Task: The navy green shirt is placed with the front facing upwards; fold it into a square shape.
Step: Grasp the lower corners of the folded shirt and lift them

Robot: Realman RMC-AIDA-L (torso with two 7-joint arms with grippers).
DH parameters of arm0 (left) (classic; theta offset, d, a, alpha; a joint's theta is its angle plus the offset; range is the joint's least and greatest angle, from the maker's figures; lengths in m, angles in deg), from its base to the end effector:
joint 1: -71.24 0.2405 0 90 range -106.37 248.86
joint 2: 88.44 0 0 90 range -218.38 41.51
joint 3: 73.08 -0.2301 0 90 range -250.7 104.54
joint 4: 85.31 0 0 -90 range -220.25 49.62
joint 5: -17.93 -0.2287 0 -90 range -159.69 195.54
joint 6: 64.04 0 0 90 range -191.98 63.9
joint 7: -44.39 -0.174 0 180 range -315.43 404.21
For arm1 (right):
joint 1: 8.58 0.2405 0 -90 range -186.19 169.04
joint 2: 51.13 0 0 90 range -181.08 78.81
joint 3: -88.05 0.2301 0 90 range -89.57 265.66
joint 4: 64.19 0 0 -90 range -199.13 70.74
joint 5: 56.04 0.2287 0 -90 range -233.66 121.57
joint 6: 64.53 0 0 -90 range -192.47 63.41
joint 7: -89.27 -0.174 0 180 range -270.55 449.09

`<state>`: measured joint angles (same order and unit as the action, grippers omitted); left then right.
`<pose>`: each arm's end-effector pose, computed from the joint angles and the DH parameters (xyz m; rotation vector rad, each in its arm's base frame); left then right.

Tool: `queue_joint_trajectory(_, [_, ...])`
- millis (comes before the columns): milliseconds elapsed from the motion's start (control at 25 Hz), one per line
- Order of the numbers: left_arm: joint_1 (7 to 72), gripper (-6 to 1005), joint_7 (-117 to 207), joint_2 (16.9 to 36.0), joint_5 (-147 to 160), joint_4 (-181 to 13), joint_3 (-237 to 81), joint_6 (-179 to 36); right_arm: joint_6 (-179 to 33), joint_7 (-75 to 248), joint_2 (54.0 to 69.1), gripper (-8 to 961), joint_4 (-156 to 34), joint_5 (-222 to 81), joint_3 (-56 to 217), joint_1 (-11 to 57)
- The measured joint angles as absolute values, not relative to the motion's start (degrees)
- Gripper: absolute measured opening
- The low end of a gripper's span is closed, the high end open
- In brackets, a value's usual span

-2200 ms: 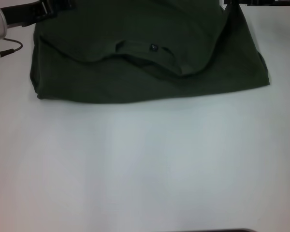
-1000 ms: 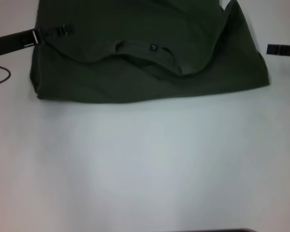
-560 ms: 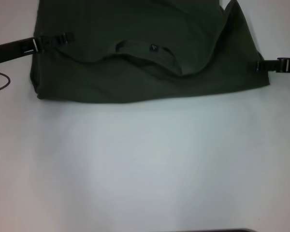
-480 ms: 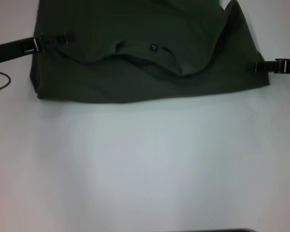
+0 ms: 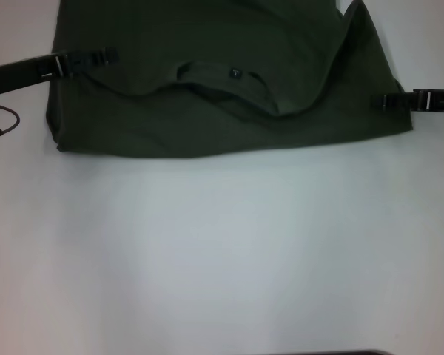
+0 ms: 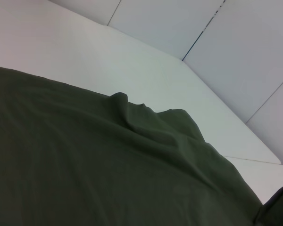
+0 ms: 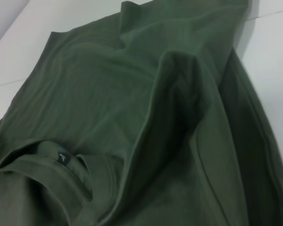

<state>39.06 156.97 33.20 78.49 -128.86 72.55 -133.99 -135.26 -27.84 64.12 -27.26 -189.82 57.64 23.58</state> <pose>-0.2673 0.4007 0.0114 -2.2018 -1.3090 -0.6723 0.3309 0.3773 0.0246 -2.1604 1.4879 0.3698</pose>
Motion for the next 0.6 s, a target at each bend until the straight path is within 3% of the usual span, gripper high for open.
queue_joint_trajectory(360, [39.42,890,156.97,33.02,78.48,-128.83,72.55,-133.99,-134.15,-28.03,64.02,674,-28.74,-189.88,57.68,23.71])
queue_joint_trajectory(600, [39.46,890,157.07,33.02,78.44,-128.85,72.56,-134.03,-134.10,-28.23,63.33,409,-29.12,-189.40,58.25,22.92])
